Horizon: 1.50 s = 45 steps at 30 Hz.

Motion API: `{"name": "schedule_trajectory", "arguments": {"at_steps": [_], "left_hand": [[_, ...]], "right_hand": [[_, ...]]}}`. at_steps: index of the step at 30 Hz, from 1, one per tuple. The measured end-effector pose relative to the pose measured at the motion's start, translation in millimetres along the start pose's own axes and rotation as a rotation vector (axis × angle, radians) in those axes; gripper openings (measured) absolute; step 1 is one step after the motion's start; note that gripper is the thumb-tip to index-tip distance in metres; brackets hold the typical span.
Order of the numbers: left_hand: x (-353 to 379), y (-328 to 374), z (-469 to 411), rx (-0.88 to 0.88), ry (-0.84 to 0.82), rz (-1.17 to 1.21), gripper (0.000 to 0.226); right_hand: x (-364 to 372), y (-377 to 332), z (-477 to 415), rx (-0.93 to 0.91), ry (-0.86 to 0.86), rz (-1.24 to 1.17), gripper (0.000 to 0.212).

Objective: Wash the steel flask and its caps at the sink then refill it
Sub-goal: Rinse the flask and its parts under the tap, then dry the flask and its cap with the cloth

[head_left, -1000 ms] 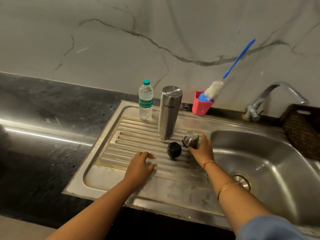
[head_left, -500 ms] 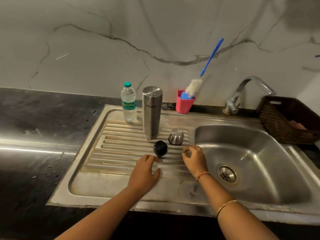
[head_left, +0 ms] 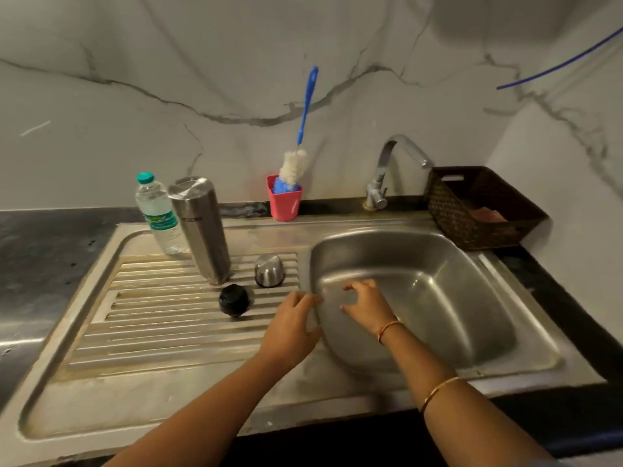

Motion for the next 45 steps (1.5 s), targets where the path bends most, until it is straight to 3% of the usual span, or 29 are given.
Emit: {"name": "schedule_trajectory", "arguments": {"at_steps": [2, 5, 11, 17, 20, 23, 25, 29, 34, 40, 45], "left_hand": [[16.8, 17.2, -19.6, -0.03, -0.064, -0.031, 0.057], [39.6, 49.8, -51.4, -0.073, -0.097, -0.019, 0.057], [88.5, 127.7, -133.9, -0.07, -0.091, 0.071, 0.047], [130.0, 182.0, -209.7, -0.146, -0.08, 0.194, 0.037], [146.8, 202.7, -242.3, -0.227, -0.057, 0.274, 0.033], [160.2, 220.5, -268.0, -0.35, -0.038, 0.4, 0.033], [170.8, 228.2, -281.6, -0.419, -0.057, 0.456, 0.035], [189.1, 234.4, -297.1, -0.47, -0.076, 0.54, 0.033], [207.9, 229.3, -297.7, -0.546, -0.016, 0.71, 0.02], [208.7, 228.0, -296.4, -0.579, -0.002, 0.792, 0.016], [202.3, 231.4, -294.7, -0.606, -0.042, 0.839, 0.024]], "right_hand": [[-16.4, 20.1, -5.1, 0.061, -0.073, 0.046, 0.043], [-51.9, 46.9, -15.5, 0.075, -0.027, 0.046, 0.04], [-151.0, 99.2, -56.3, 0.016, 0.24, 0.016, 0.021], [-250.5, 128.5, -115.2, -0.038, 0.443, 0.021, 0.018], [-271.6, 155.1, -154.2, 0.069, 0.326, 0.056, 0.016], [-266.9, 186.3, -185.4, 0.213, 0.061, 0.167, 0.008], [-257.1, 202.8, -202.9, 0.262, -0.068, 0.251, 0.02], [-252.2, 196.6, -214.4, 0.355, -0.158, 0.263, 0.061], [-246.7, 187.3, -223.4, 0.324, -0.158, 0.233, 0.053], [-240.9, 185.3, -225.7, 0.445, -0.219, 0.043, 0.068], [-257.3, 201.5, -223.9, 0.408, -0.045, 0.087, 0.044]]}}
Point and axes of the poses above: each hand's wrist, its own z-axis away from the middle knuckle, its own x-axis out of the palm, y = z × x, the point moved 3 cm from there along -z, towards the middle knuckle, and after that the axes turned 3 degrees about y, right-handed, at the moved point
